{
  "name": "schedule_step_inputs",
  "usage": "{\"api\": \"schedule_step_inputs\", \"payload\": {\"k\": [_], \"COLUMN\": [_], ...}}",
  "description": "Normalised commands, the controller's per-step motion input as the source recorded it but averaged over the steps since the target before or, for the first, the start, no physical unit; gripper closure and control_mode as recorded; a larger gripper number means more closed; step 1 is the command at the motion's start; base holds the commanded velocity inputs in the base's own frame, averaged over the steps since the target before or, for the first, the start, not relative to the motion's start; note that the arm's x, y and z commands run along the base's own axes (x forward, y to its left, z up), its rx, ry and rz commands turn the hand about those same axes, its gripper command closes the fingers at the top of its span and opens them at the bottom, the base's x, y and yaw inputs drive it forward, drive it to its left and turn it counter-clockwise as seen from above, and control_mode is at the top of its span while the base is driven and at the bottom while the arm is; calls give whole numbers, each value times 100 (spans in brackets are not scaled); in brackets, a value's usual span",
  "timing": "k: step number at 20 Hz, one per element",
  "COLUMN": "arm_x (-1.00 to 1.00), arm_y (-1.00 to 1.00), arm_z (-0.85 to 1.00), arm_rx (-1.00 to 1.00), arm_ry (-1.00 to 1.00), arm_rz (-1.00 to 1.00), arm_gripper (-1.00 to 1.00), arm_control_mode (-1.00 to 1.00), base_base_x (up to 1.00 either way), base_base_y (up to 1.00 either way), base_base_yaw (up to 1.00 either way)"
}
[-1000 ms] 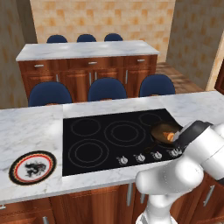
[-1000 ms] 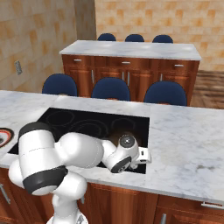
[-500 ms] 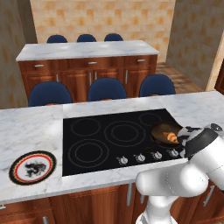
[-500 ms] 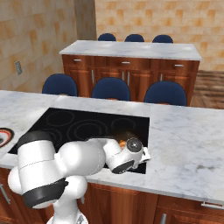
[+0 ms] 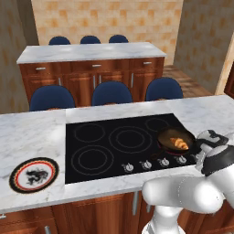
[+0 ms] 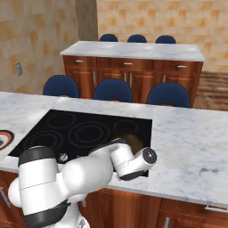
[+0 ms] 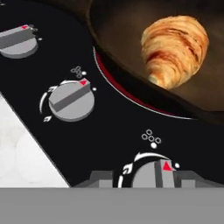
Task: Pick the croissant and place it on the pan. Then turn on the stove to warm the croissant.
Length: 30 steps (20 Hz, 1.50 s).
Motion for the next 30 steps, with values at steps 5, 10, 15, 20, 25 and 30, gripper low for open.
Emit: {"api": "schedule_step_inputs", "payload": {"k": [5,10,15,20,25,30], "arm_x": [-29,-3,-23,-70,-39,-5], "arm_y": [0,0,26,93,100,85], "arm_z": [0,0,74,100,100,55], "arm_rx": [1,1,-10,-37,-44,-35], "arm_ry": [-5,-1,-11,-45,-46,-17], "arm_rz": [57,19,-9,-20,-21,-2], "arm_gripper": [100,100,100,100,100,100], "arm_control_mode": [-100,-100,-100,-100,-100,-100], "base_base_x": [0,0,0,0,0,0], "base_base_y": [0,0,0,0,0,0], "base_base_yaw": [0,0,0,0,0,0]}}
